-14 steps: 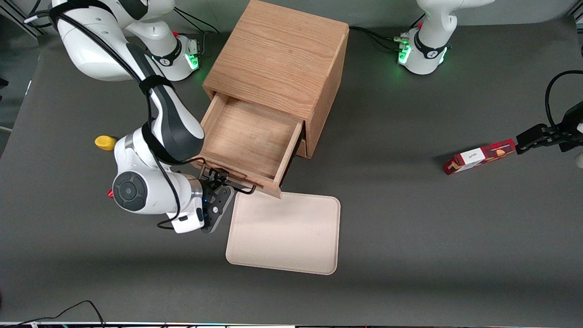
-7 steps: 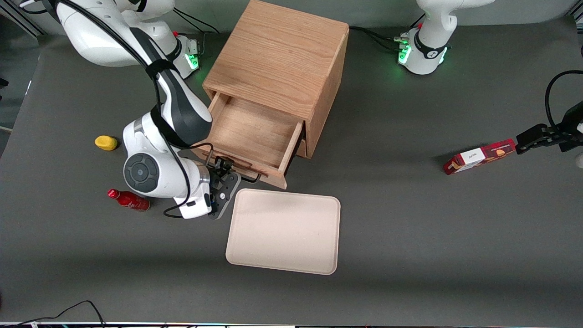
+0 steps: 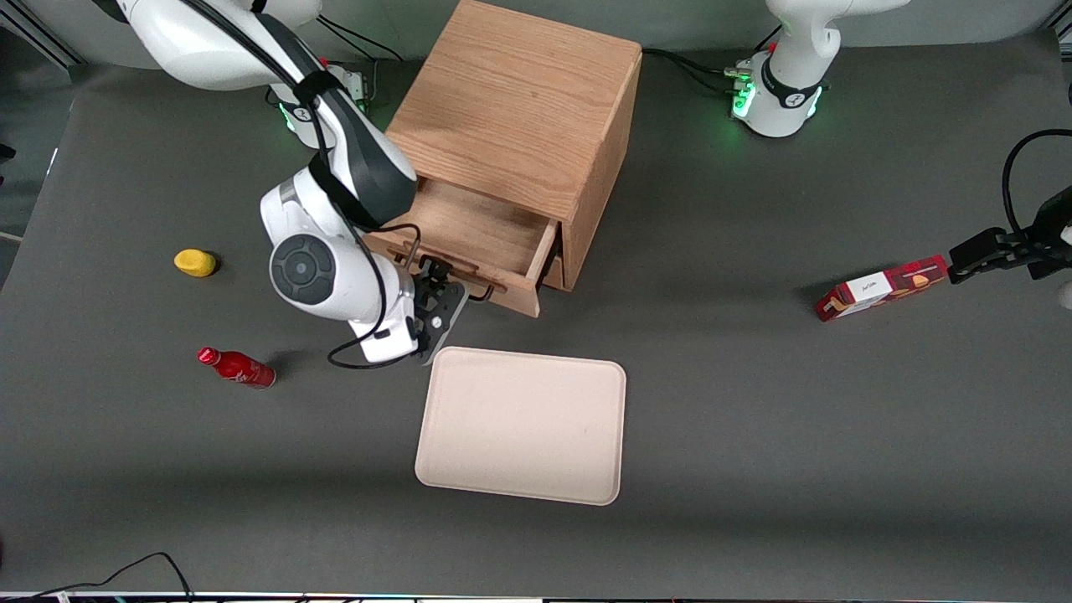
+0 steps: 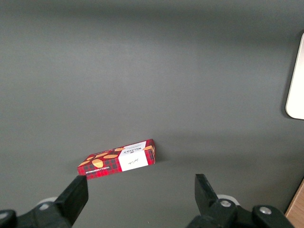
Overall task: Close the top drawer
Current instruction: 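Push the drawer front with the right gripper into the cabinet, then press the right gripper against the drawer front to seat it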
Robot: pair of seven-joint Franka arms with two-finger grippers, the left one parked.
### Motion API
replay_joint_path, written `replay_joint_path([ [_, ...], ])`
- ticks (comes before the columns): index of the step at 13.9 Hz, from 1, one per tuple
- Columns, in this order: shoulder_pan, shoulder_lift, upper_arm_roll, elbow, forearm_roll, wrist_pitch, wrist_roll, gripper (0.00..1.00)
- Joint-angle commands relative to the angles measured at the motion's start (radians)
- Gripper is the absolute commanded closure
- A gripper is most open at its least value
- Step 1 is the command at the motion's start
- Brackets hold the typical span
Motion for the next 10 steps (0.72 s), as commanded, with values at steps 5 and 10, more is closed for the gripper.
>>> replay_joint_path([
  [5, 0.007, -0.147, 0.072, -0.185, -0.001, 0.038, 0.084, 0.0],
  [10, 0.007, -0.179, 0.097, -0.229, -0.001, 0.045, 0.096, 0.0],
])
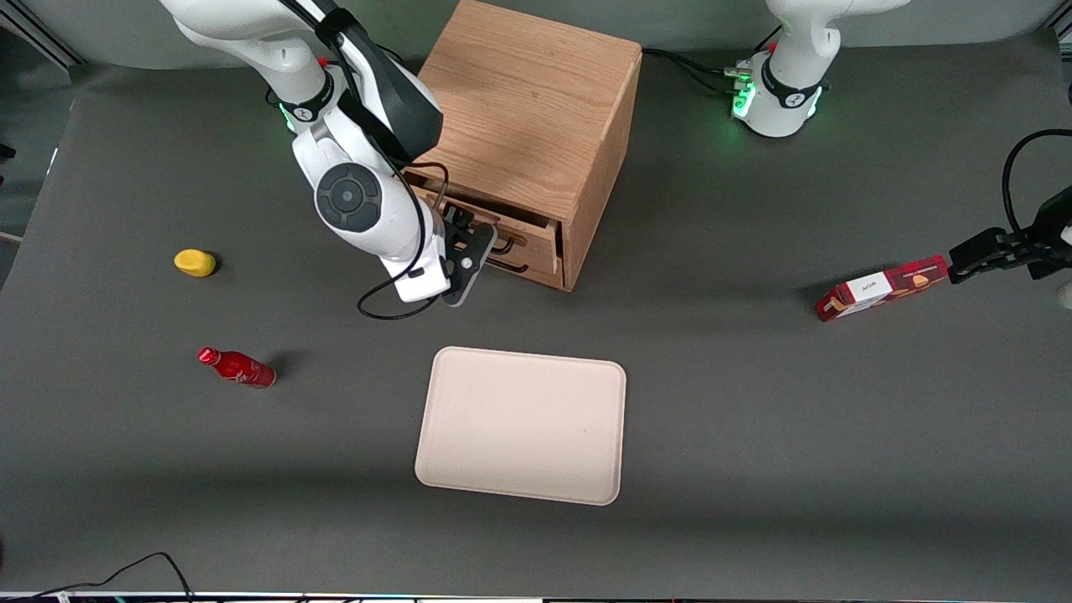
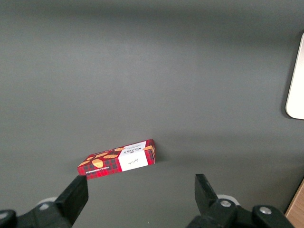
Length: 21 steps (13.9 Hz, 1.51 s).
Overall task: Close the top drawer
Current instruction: 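Press the right gripper against the drawer front to seat it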
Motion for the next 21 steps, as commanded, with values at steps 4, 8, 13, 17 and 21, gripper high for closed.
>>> replay_joint_path([
  [4, 0.004, -0.046, 0.025, -0.059, -0.001, 0.022, 0.05, 0.0],
  [8, 0.002, -0.048, 0.037, -0.059, -0.001, 0.022, 0.067, 0.0],
  [13, 0.002, -0.045, 0.056, -0.059, -0.001, 0.027, 0.103, 0.0],
  [17, 0.004, -0.046, 0.057, -0.059, -0.001, 0.025, 0.103, 0.0],
  [21, -0.012, -0.066, 0.056, -0.051, -0.001, 0.013, 0.093, 0.0],
])
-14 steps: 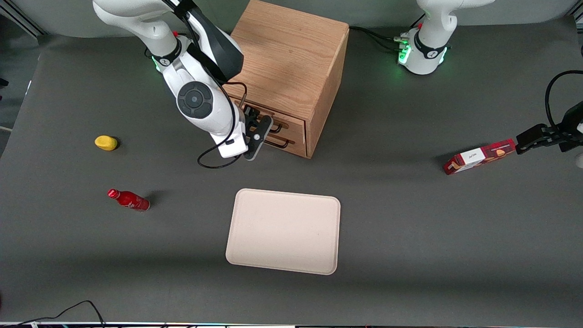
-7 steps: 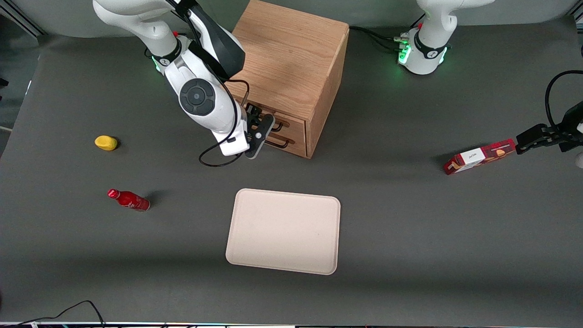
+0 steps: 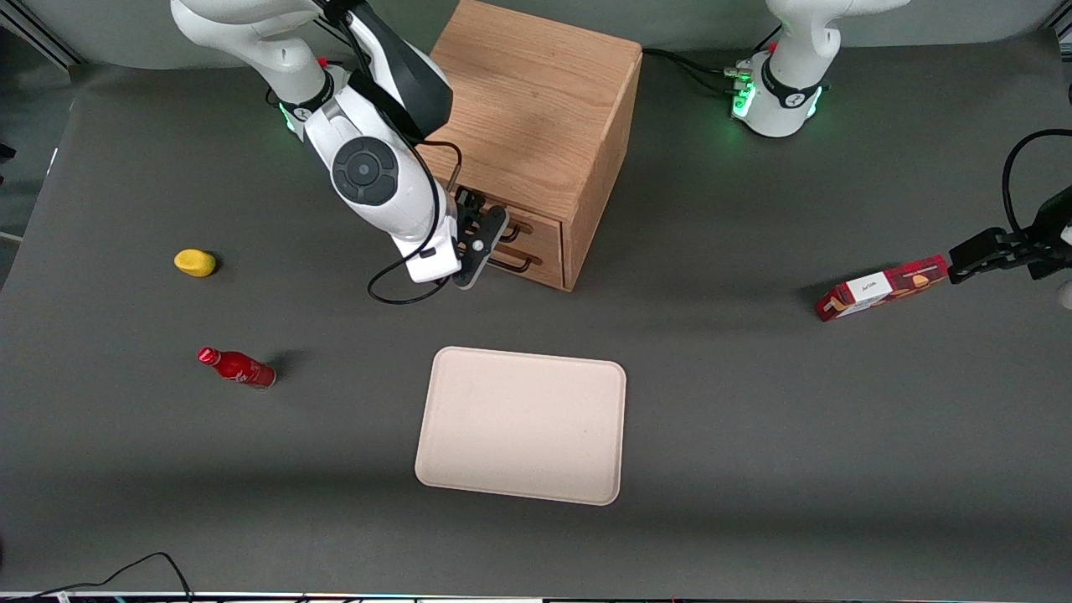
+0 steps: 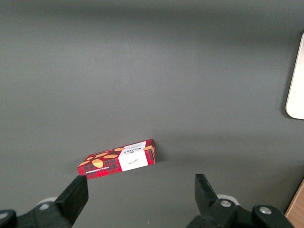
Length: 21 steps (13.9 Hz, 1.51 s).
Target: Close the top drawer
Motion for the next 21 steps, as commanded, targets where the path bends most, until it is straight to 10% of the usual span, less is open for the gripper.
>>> replay_joint_path([
  [1, -0.016, -0.048, 0.008, -0.018, 0.0, -0.01, 0.023, 0.0],
  [10, -0.051, -0.079, -0.166, 0.187, 0.106, -0.17, 0.001, 0.0],
  [17, -0.131, -0.234, -0.348, 0.165, 0.054, -0.171, 0.337, 0.0],
  [21, -0.191, -0.293, -0.377, 0.16, -0.085, -0.197, 0.376, 0.0],
])
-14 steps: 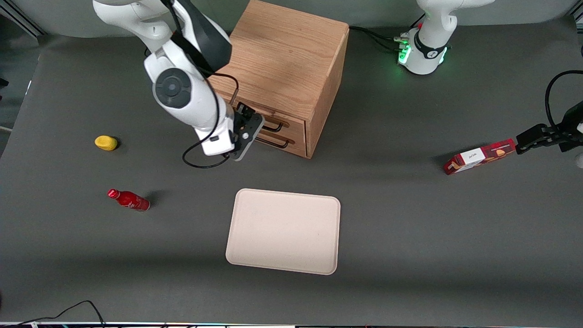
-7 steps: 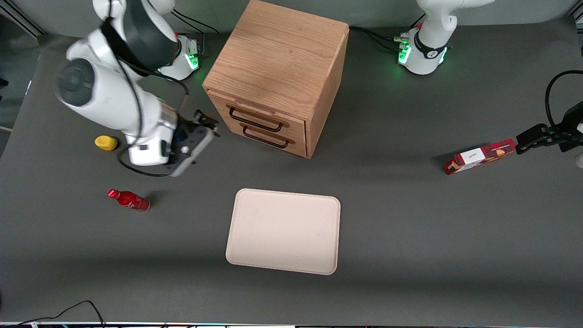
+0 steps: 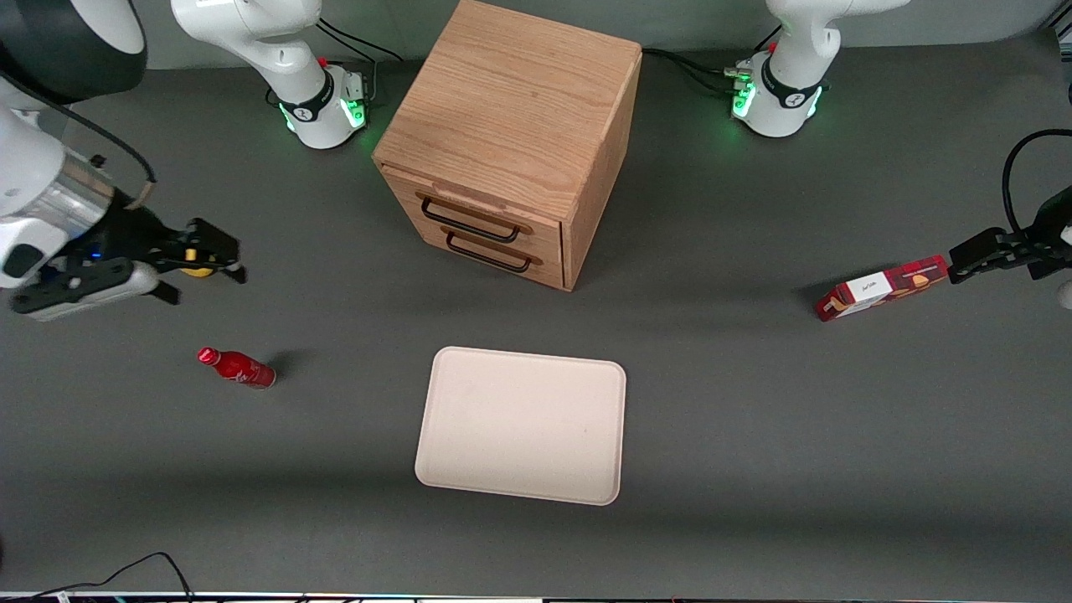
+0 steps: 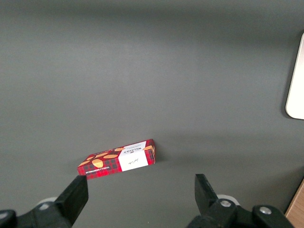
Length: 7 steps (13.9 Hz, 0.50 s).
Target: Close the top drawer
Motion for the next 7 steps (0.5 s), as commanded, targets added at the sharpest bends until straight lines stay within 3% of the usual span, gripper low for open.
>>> replay_joint_path([
  [1, -0.042, -0.063, 0.001, -0.025, -0.049, -0.062, 0.047, 0.0],
  [7, -0.082, -0.071, -0.007, -0.039, -0.115, -0.123, 0.104, 0.0],
])
